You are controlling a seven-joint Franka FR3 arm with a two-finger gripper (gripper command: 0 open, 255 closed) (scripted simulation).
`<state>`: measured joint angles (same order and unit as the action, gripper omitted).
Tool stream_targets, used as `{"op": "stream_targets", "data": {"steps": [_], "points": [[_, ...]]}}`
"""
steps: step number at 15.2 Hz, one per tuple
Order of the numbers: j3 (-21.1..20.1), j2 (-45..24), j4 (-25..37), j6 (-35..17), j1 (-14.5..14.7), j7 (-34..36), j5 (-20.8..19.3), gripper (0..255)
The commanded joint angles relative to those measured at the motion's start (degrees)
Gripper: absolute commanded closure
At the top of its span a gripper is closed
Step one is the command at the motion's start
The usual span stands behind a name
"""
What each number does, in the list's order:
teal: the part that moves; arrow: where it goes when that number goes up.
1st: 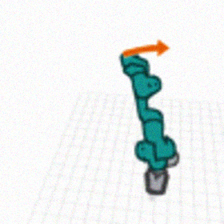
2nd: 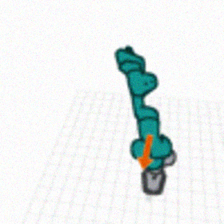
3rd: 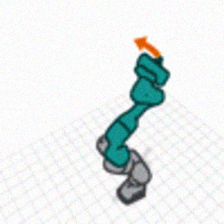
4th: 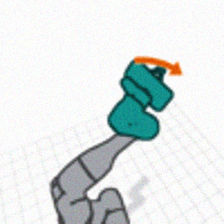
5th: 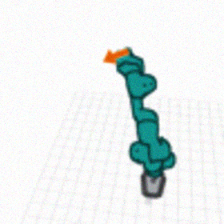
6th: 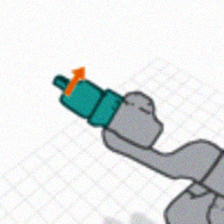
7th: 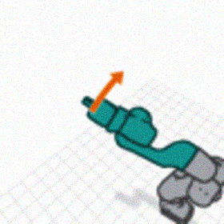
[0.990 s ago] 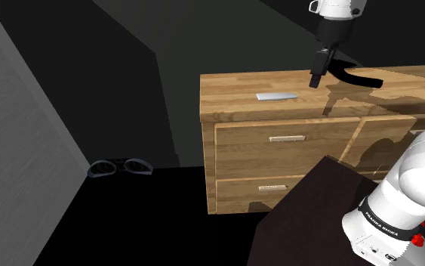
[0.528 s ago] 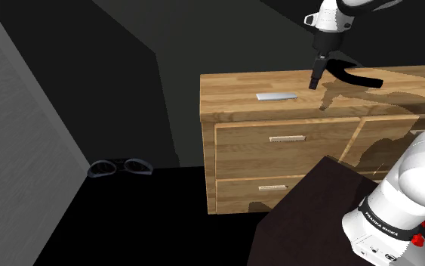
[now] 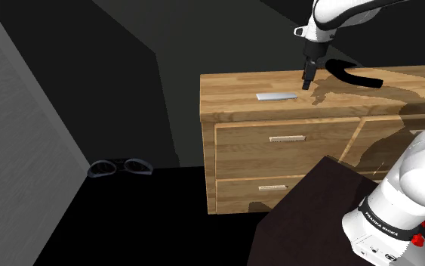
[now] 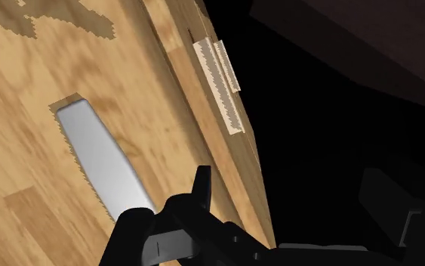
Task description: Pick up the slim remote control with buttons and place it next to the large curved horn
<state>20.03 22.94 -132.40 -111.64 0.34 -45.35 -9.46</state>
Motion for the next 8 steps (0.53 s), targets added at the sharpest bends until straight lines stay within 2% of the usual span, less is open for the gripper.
{"op": "stream_targets", "data": {"steps": [1,8], "points": [[2.07,-4.28,1.70,-2.60,0.66,-4.26,0.86,0],[7.79,-21.35,12.19,-7.80,1.57,-21.06,8.39,0]]}}
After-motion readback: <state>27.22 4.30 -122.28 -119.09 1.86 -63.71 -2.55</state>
